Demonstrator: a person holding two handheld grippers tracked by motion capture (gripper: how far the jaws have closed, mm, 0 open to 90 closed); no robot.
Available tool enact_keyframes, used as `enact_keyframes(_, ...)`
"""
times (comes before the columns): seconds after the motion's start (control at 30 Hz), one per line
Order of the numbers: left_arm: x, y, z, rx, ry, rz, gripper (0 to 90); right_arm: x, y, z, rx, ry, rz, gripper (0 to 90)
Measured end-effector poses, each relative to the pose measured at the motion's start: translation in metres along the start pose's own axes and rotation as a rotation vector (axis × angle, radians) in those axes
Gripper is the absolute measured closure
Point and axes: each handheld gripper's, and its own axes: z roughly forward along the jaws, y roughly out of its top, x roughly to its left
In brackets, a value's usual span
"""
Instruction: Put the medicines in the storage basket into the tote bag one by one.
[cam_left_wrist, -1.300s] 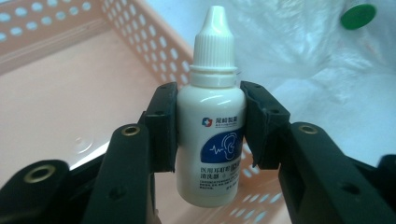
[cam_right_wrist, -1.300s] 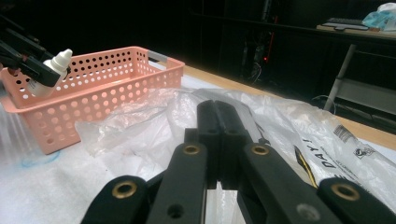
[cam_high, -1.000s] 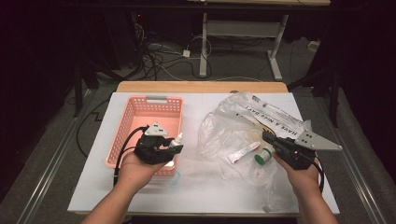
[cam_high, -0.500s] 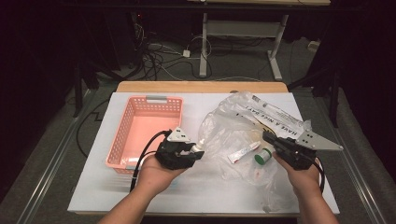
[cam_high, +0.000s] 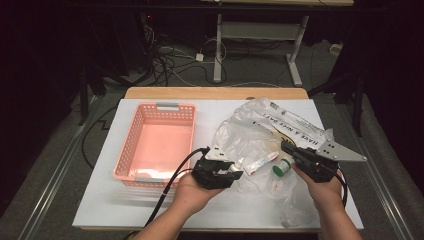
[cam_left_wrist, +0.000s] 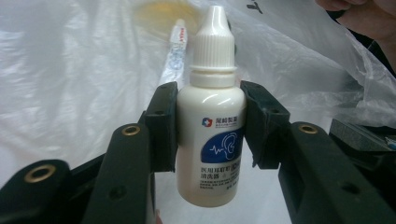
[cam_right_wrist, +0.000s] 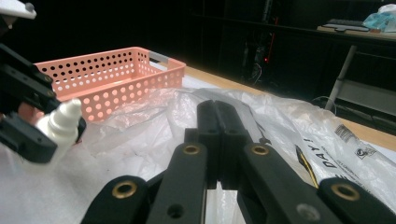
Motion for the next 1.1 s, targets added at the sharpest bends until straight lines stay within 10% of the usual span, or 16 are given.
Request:
enact_keyframes(0.6,-0.006,0.015,0.058,-0.006,-0.005,-0.001,57.8,0.001,0.0,0.0,0.0,0.007,-0.002,90.0)
enact_keyframes(1.1,0.016,0.04,0.098,0.016,0.132,0.011,57.8,0.002,0.001,0.003,-0.007,0.015,-0.003,90.0)
